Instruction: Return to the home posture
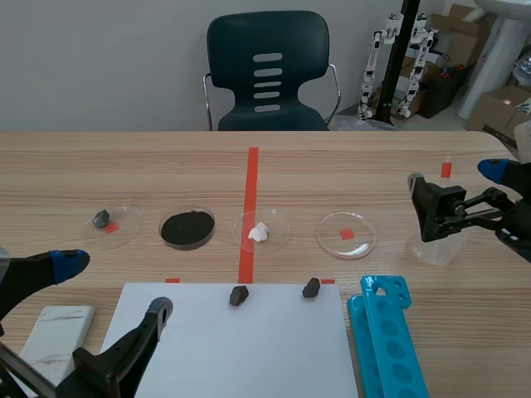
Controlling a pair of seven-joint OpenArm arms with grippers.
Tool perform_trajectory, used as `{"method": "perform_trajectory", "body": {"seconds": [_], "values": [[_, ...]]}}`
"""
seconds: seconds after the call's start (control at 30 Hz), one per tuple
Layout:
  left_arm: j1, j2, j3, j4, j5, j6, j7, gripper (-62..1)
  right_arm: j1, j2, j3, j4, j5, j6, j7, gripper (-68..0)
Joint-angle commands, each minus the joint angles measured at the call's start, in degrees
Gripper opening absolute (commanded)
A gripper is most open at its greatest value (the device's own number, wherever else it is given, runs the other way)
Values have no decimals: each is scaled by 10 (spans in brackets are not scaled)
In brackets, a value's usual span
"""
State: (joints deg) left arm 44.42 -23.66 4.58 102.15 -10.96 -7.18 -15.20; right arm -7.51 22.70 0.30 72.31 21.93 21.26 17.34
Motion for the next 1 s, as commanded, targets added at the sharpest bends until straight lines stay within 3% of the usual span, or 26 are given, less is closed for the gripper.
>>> {"method": "perform_trajectory", "body": {"seconds": [0.0, 0.17, 0.3, 0.97], "values": [[1, 1, -2, 14, -3, 0, -9, -7, 8, 8, 0, 5, 4, -2, 10, -33], [1, 1, -2, 14, -3, 0, -8, -7, -7, 8, 1, 17, 4, -2, 10, -33], [1, 1, -2, 14, -3, 0, -8, -7, -43, 10, 4, 64, 4, -2, 9, -33], [2, 1, -2, 14, -3, 7, -9, -6, -372, 27, 43, 478, -37, -2, -69, -33]]}}
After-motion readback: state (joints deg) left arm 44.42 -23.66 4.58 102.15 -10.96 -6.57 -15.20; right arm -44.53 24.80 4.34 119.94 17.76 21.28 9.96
